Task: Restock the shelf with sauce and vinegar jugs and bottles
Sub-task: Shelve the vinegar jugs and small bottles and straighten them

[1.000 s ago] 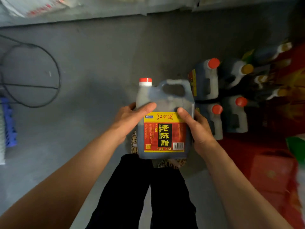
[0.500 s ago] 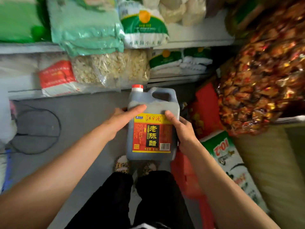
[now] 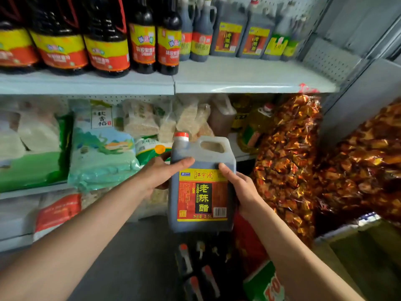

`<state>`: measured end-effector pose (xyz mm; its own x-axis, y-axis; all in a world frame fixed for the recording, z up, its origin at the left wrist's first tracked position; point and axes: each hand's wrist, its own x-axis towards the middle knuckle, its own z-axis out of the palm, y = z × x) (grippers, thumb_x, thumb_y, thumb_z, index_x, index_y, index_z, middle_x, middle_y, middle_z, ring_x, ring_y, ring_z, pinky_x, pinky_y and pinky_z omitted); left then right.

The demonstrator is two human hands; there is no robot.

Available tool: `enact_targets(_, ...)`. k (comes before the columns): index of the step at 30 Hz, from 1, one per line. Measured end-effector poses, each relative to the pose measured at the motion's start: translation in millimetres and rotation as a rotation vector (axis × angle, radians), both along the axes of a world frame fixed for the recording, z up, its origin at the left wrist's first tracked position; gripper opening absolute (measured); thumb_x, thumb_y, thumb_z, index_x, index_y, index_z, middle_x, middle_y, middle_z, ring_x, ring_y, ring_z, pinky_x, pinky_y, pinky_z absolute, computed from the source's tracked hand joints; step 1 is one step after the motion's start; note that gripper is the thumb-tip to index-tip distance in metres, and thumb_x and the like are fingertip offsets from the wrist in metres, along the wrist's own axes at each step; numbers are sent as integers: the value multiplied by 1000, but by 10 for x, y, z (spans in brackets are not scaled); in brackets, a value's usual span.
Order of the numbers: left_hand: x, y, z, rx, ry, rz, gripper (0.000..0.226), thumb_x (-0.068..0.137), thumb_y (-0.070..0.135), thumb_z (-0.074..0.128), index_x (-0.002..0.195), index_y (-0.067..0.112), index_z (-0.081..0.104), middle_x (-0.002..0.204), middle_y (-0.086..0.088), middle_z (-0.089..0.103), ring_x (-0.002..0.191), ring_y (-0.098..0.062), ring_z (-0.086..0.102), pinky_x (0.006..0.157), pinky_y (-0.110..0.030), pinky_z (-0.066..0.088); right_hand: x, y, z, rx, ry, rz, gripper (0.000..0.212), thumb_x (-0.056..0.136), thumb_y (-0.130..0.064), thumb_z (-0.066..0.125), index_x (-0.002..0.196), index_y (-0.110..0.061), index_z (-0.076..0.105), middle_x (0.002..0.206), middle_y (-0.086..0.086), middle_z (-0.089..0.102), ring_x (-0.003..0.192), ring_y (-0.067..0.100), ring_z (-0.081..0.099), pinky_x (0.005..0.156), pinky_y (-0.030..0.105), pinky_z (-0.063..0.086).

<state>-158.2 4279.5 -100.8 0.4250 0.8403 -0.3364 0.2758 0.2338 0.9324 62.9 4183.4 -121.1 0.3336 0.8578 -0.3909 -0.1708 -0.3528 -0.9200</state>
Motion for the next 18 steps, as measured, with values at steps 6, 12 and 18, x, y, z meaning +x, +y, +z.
enact_targets(6, 621, 316, 643, 133, -37, 26, 80, 48, 71, 85, 115, 37, 61, 89, 5, 78, 85, -14, 75, 78, -37, 60, 693, 436, 552, 177, -40, 93, 60, 75, -54, 82, 113, -10, 69, 104, 12, 77, 95, 30, 75, 76, 39, 62)
enact_targets(12, 1101, 752, 1091, 254, -84, 51, 81, 50, 45, 91, 122, 34, 57, 100, 6, 77, 91, -14, 74, 87, -38, 58, 1155, 1051, 973, 334, -16, 89, 64, 72, -52, 84, 114, -7, 68, 106, 17, 76, 98, 36, 73, 86, 48, 60)
enact_targets(18, 1308, 1596, 1542, 483, -72, 73, 97, 38, 61, 91, 127, 49, 52, 111, 13, 73, 94, -16, 73, 90, -44, 57, 1390, 1856, 1298, 534, -32, 100, 58, 73, -56, 83, 113, -16, 71, 110, 16, 75, 99, 36, 73, 87, 48, 59)
